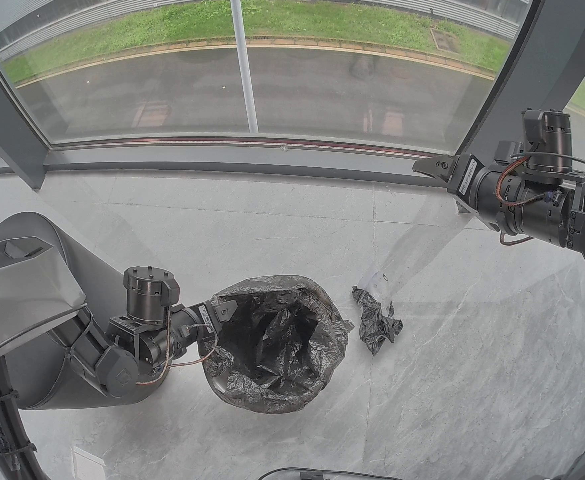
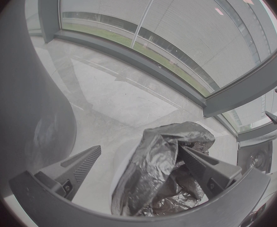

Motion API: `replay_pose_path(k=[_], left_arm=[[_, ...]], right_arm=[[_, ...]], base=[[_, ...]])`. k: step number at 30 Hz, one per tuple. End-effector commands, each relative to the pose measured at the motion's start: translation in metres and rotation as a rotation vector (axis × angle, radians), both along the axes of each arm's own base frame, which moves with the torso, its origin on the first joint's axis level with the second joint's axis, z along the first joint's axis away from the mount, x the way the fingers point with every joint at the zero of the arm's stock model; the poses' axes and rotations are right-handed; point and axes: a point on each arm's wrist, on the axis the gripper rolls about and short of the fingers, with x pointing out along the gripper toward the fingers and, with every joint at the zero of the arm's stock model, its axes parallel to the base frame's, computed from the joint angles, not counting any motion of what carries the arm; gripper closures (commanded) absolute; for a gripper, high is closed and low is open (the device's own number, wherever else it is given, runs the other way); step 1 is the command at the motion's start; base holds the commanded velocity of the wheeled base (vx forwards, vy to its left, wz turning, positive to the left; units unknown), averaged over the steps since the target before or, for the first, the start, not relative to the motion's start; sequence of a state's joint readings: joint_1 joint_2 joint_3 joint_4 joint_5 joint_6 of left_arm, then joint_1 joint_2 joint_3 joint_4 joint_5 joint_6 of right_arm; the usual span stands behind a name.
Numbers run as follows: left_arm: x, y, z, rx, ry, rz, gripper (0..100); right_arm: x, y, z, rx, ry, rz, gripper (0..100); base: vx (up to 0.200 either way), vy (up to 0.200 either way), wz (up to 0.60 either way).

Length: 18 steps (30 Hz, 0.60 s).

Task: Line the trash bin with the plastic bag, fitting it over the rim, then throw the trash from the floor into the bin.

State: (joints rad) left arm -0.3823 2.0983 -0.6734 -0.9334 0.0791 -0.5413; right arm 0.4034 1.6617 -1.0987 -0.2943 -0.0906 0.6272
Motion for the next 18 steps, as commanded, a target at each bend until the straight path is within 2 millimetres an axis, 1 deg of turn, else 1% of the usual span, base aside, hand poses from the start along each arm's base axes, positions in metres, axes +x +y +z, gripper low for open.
replay_pose_path(k=[1,6,8,15,18], left_arm=[[0.009,0.006,0.002,0.019,-0.024,0.012,0],[0.018,0.011,0.004,0.012,-0.042,0.035,0],[0.025,0.017,0.004,0.012,-0.047,0.056,0],[0.029,0.019,-0.012,0.025,-0.014,0.064,0],[0.034,0.019,-0.014,0.027,-0.014,0.069,0]], right_arm=[[0.001,0.000,-0.001,-0.001,0.003,0.000,0],[0.001,0.000,-0.001,-0.001,0.003,0.002,0],[0.001,0.000,-0.001,-0.001,0.004,0.002,0],[0.002,0.001,-0.003,-0.003,0.008,0.000,0],[0.002,0.001,-0.003,-0.003,0.008,0.000,0]], base=[[0.000,0.000,0.00],[0.000,0.000,0.00],[0.000,0.000,0.00],[0.000,0.000,0.00],[0.000,0.000,0.00]])
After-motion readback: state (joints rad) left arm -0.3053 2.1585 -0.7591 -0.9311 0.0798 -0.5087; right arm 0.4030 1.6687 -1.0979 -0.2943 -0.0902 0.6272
